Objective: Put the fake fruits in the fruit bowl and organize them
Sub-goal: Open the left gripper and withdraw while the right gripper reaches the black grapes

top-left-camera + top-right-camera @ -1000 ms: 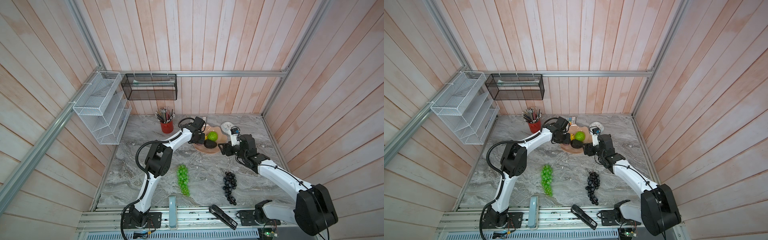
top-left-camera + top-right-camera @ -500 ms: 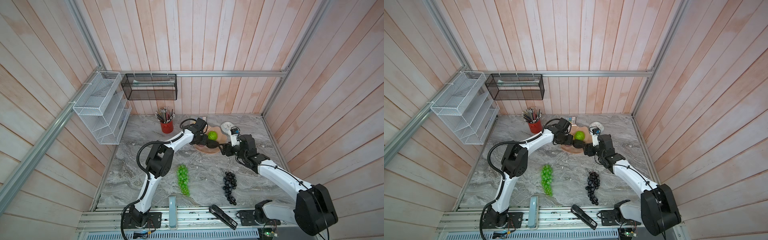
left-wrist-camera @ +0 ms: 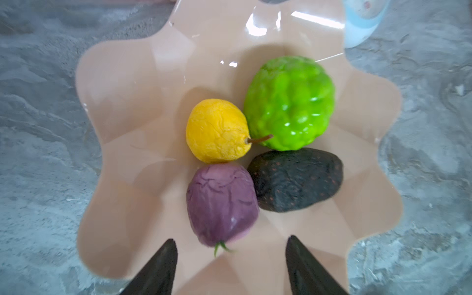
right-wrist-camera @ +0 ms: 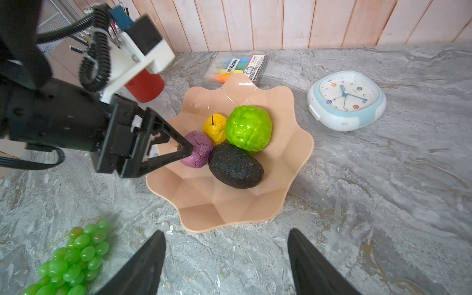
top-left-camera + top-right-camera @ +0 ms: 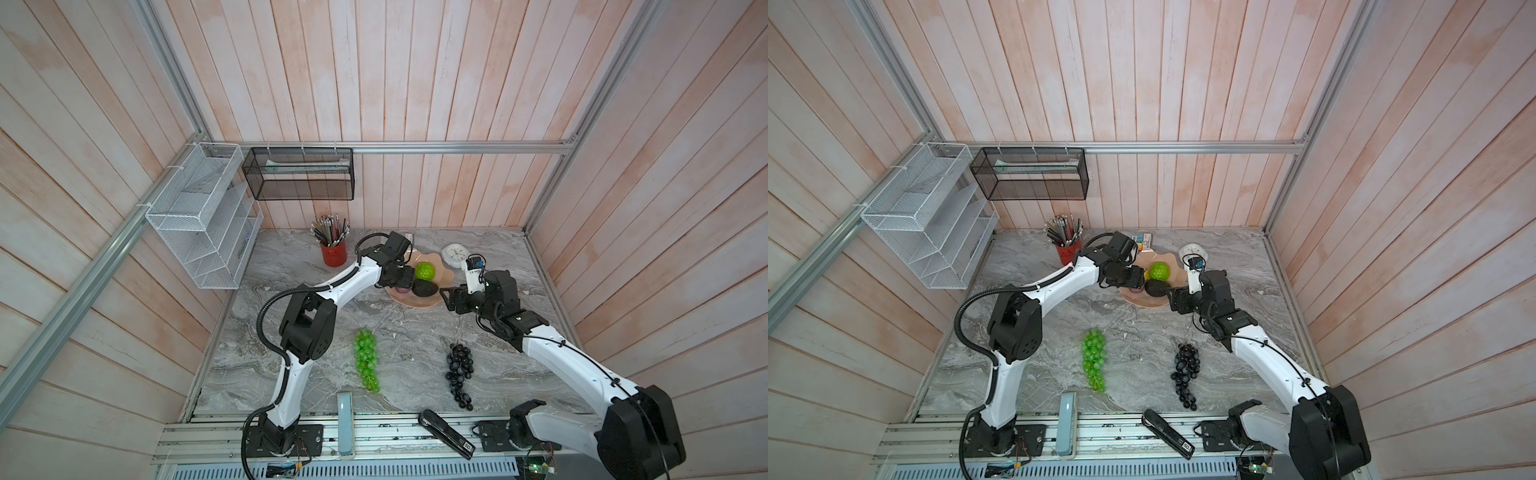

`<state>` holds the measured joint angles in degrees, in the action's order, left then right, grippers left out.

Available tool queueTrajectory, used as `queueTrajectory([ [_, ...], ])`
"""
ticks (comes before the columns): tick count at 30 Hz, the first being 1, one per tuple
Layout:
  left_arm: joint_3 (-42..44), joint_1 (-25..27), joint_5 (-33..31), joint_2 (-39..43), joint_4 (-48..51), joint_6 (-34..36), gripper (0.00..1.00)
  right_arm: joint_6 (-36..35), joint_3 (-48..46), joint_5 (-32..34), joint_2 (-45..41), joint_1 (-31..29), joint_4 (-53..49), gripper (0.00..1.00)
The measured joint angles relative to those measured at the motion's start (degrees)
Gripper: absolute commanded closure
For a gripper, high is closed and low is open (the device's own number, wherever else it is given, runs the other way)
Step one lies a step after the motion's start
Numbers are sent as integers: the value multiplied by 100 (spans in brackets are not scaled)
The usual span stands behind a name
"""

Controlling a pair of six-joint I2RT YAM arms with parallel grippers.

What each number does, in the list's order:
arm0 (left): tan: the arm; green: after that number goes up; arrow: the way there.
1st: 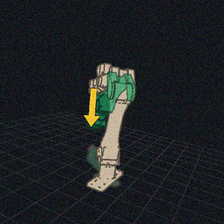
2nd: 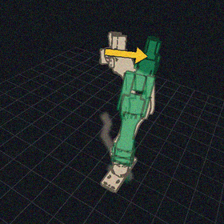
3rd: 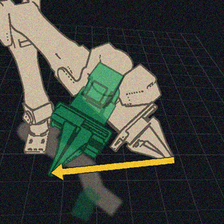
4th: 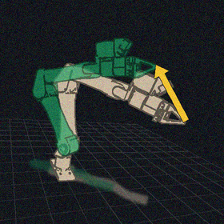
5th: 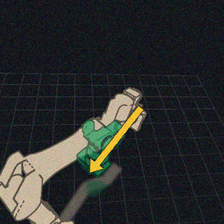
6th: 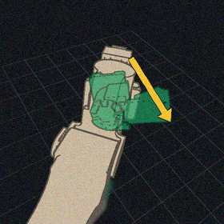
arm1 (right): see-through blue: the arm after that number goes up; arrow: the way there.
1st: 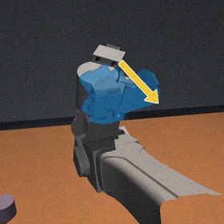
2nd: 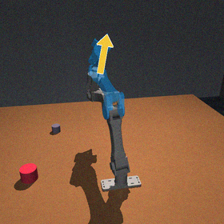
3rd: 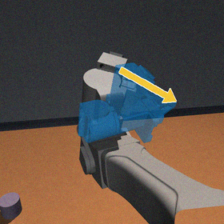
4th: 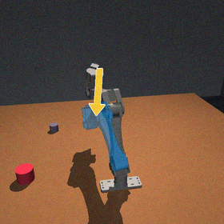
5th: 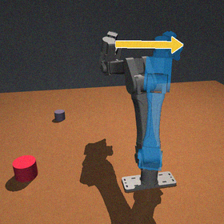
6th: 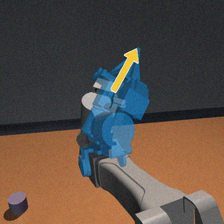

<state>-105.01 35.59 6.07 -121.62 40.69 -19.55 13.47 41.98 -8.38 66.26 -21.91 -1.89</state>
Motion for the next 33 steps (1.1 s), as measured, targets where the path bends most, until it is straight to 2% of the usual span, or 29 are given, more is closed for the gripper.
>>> queueTrajectory([
  [8, 1685, 0, 164, 1641, -439, 31, 28, 315, -343, 105, -111, -2, -640, 34],
  [15, 3005, 0, 269, 2732, -1069, -129, 28, 688, -348, 282, -74, -94, -1338, 36],
  [19, 3362, -22, 299, 3032, -1309, -164, 28, 931, -361, 369, -81, -127, -1644, 39],
  [26, 3654, -199, 437, 3274, -1746, -168, 28, 1182, -476, 474, -127, -168, -2015, 36],
  [30, 3773, -291, 485, 3324, -1899, -166, 28, 1207, -433, 492, 203, -400, -2162, 40],
  [33, 3886, -367, 575, 3351, -1971, -170, 28, 1250, -415, 490, 507, -575, -2280, 49],
])
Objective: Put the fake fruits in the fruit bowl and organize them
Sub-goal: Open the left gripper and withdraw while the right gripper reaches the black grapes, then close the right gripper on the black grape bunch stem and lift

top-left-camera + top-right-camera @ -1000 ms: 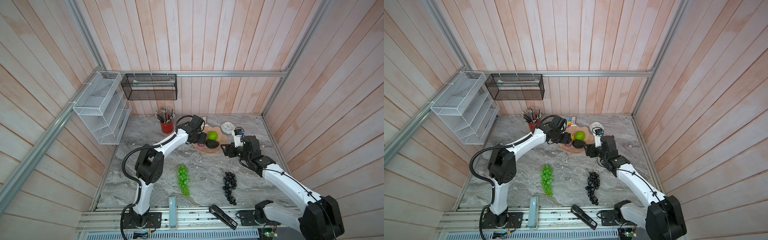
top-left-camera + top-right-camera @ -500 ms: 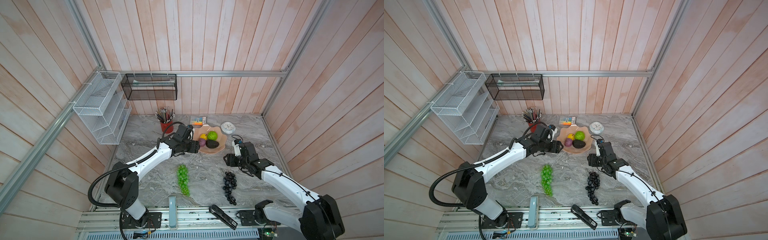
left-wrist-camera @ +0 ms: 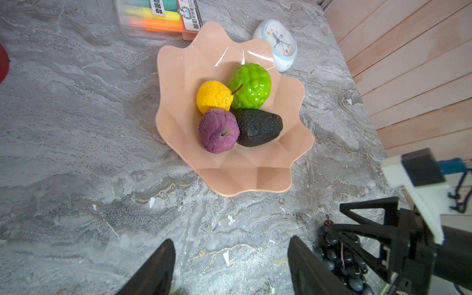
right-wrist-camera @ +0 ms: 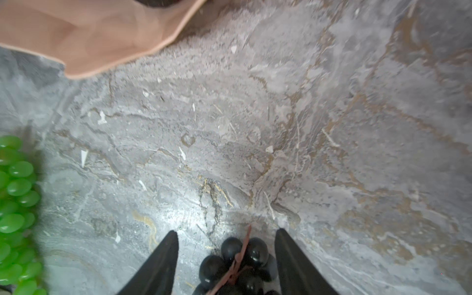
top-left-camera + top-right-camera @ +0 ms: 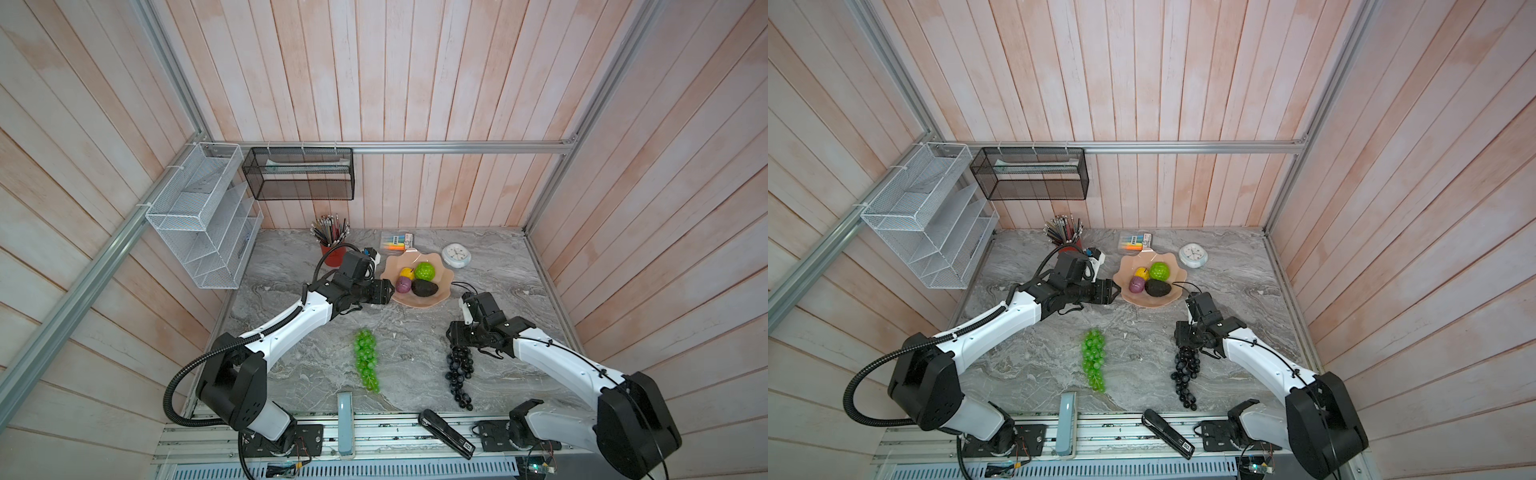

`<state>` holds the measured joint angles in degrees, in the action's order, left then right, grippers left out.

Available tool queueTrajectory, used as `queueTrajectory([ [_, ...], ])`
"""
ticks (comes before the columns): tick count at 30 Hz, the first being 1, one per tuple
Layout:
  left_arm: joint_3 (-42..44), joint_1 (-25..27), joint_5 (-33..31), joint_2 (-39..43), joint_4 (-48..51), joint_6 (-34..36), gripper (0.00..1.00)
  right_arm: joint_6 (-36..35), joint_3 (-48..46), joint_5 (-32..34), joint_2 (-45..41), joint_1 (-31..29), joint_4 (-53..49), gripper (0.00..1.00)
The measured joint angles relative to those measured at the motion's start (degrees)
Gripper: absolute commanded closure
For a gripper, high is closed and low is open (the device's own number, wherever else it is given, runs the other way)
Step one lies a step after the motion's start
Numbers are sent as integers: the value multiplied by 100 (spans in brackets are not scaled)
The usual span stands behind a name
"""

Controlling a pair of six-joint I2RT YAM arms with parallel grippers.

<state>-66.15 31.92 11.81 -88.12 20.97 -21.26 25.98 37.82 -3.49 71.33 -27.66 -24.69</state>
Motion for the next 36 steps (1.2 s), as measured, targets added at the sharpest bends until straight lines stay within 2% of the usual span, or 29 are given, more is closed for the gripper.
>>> queueTrajectory([
  [5, 201, -146, 155, 59, -111, -83, 28, 111, 0, 15, 70, -175, -70, 58],
  [11, 254, -227, 267, 70, -186, -103, 28, 138, 4, 87, 262, -216, -66, 85],
  [13, 254, -236, 282, 72, -216, -103, 28, 131, 11, 87, 306, -221, -61, 90],
  [22, 317, -260, 295, 83, -273, -155, 28, 101, 15, 212, 114, -221, -136, 100],
  [36, 326, -262, 341, 81, -280, -282, 28, 92, 173, 365, -546, -221, -369, 100],
])
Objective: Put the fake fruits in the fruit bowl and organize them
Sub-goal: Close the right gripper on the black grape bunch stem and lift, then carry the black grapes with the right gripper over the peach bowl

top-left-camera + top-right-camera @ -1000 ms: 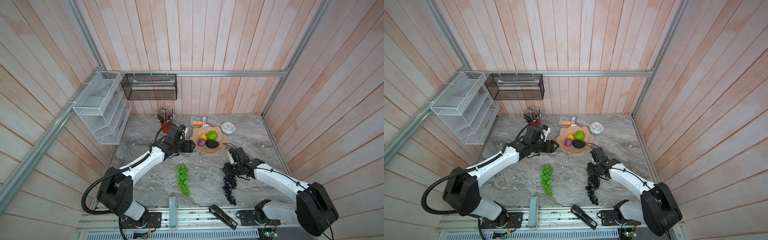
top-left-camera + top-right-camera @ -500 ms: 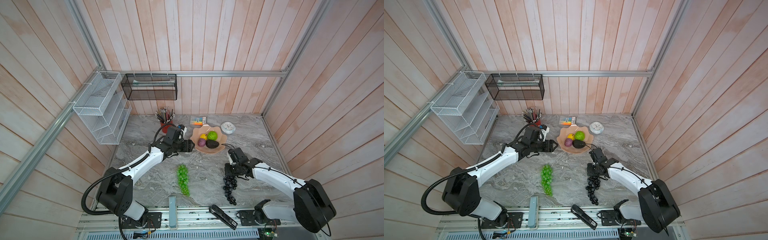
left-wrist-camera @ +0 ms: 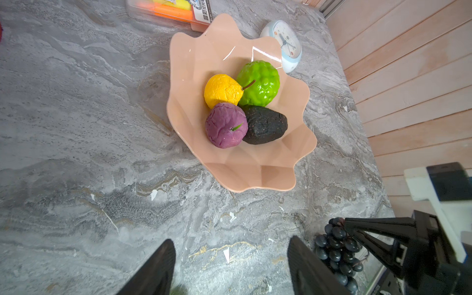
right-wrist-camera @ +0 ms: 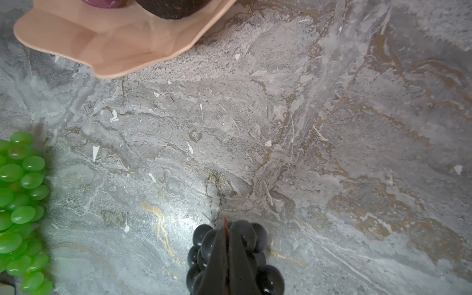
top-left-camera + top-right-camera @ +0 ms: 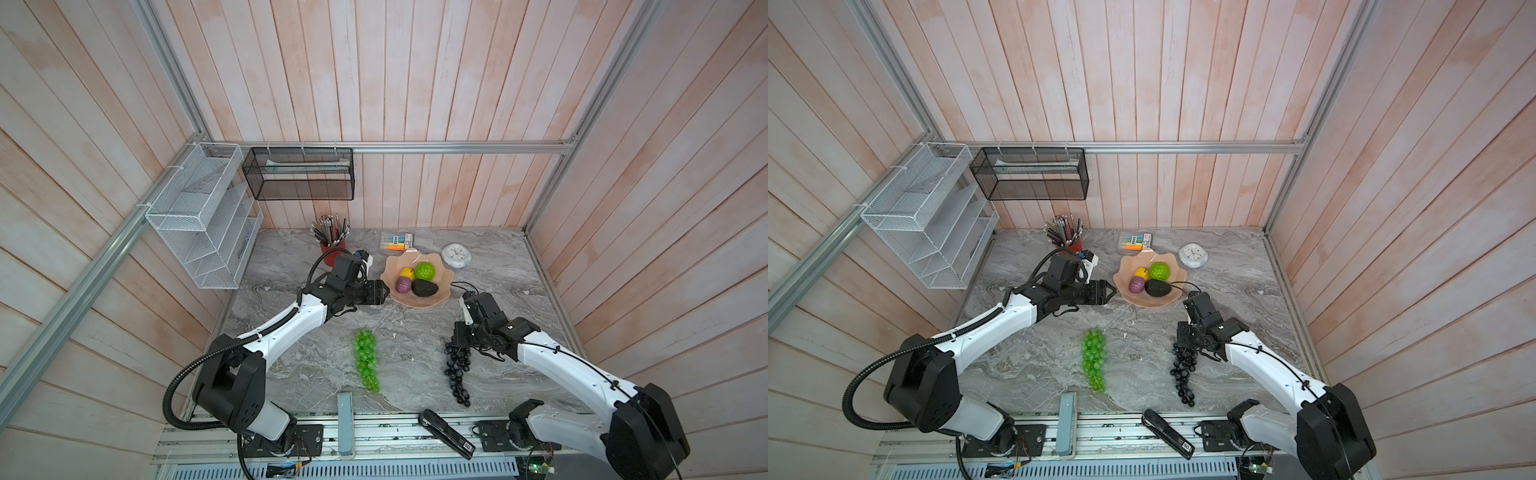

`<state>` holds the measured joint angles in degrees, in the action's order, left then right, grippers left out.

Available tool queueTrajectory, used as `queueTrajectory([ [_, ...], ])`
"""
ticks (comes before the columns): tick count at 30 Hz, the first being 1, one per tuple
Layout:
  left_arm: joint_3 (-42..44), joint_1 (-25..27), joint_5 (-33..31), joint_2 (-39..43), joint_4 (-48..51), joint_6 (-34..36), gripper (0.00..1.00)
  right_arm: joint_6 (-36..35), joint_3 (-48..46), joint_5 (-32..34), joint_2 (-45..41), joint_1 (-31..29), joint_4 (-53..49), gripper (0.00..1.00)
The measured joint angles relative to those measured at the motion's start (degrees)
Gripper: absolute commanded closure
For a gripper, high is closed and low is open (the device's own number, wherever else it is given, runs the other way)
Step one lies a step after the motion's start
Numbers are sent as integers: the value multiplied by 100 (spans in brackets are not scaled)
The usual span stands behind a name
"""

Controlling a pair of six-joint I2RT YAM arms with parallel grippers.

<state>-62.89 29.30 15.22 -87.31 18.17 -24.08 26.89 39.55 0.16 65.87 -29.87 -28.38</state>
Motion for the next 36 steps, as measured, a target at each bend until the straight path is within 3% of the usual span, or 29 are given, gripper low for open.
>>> queueTrajectory([
  [10, -11, 0, 85, -90, 4, -105, 29, -118, 70, -44, 33, 0, -72, 100],
  [22, -33, -4, -295, -74, 46, -256, 29, -402, 1617, 149, -415, 0, -376, 100],
  [30, 13, -7, -507, 168, 68, -361, 29, -940, 2970, 87, 503, 0, -229, 100],
  [36, 225, -7, -564, 494, 118, -461, 29, -1119, 3335, -223, 1036, 0, 254, 100],
])
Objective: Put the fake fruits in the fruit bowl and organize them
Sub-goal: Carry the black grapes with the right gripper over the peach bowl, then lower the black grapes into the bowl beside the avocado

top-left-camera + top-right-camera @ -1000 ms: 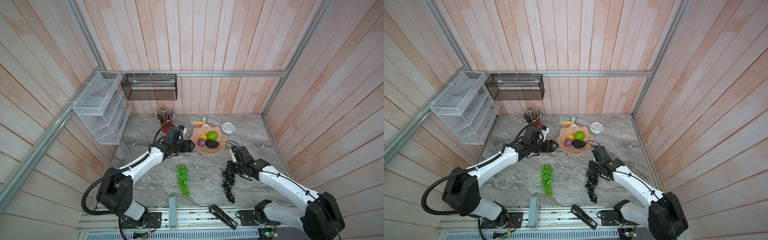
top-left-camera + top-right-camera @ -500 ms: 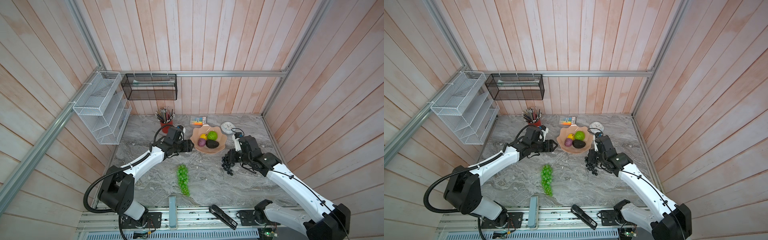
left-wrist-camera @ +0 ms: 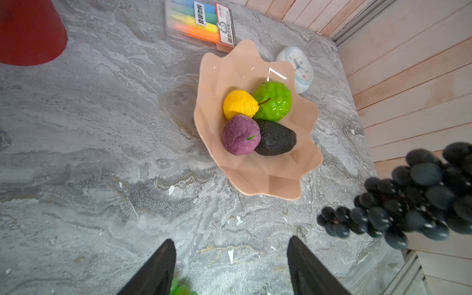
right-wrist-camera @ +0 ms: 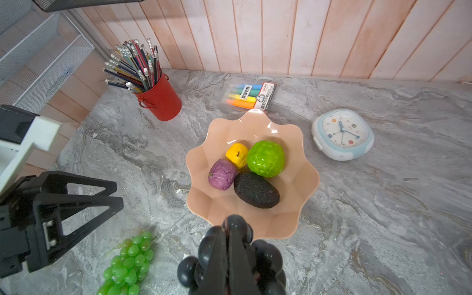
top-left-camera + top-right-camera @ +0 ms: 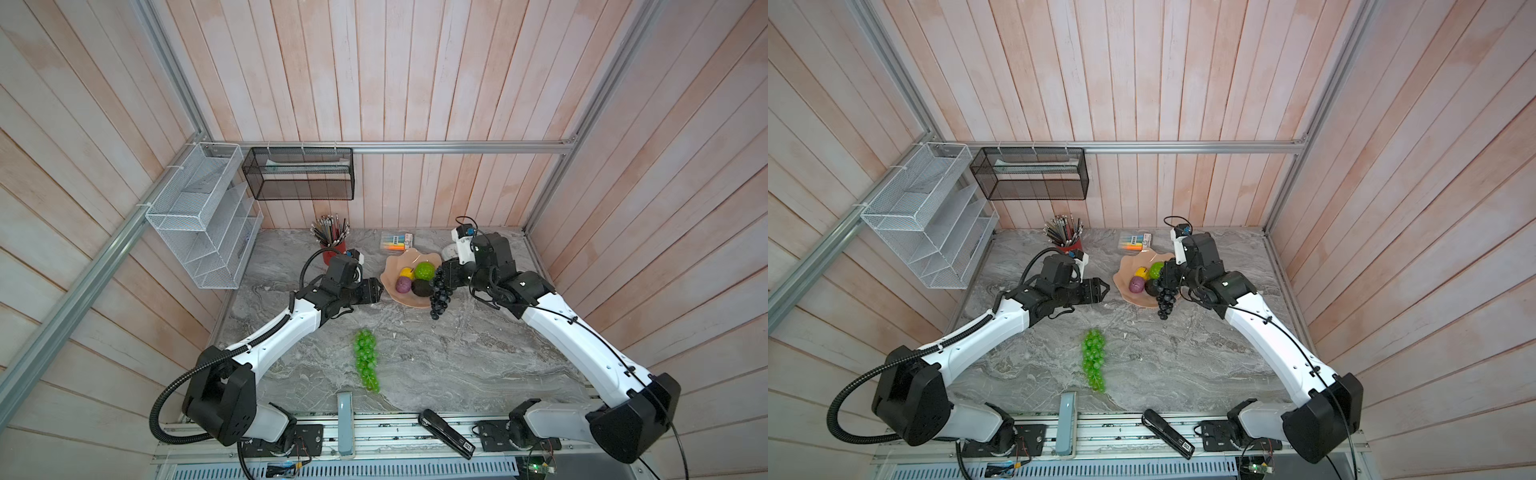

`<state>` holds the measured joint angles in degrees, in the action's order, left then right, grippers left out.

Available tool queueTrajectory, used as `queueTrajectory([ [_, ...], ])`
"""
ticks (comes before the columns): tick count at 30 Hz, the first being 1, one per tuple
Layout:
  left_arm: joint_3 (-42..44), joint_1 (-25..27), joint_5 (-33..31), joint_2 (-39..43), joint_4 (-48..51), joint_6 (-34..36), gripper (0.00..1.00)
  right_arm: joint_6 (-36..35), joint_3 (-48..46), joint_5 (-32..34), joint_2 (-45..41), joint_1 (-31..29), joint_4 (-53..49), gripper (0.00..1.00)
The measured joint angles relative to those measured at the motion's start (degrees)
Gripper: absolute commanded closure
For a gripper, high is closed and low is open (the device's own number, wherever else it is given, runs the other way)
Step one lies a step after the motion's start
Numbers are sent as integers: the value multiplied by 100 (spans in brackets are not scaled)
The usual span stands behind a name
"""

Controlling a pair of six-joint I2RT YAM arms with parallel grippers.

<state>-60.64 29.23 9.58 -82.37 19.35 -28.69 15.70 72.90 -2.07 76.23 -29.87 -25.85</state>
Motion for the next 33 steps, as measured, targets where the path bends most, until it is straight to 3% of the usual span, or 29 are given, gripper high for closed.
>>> queueTrajectory([
  [16, 164, -46, -216, 267, 219, -31, 29, -31, 68, -776, 1209, -81, 960, 100],
  [23, 168, -46, -219, 267, 225, -50, 29, -160, 52, -772, 1255, -22, 962, 100],
  [33, 166, -46, -216, 256, 232, -50, 29, -293, -562, -776, 944, 525, 1169, 100],
])
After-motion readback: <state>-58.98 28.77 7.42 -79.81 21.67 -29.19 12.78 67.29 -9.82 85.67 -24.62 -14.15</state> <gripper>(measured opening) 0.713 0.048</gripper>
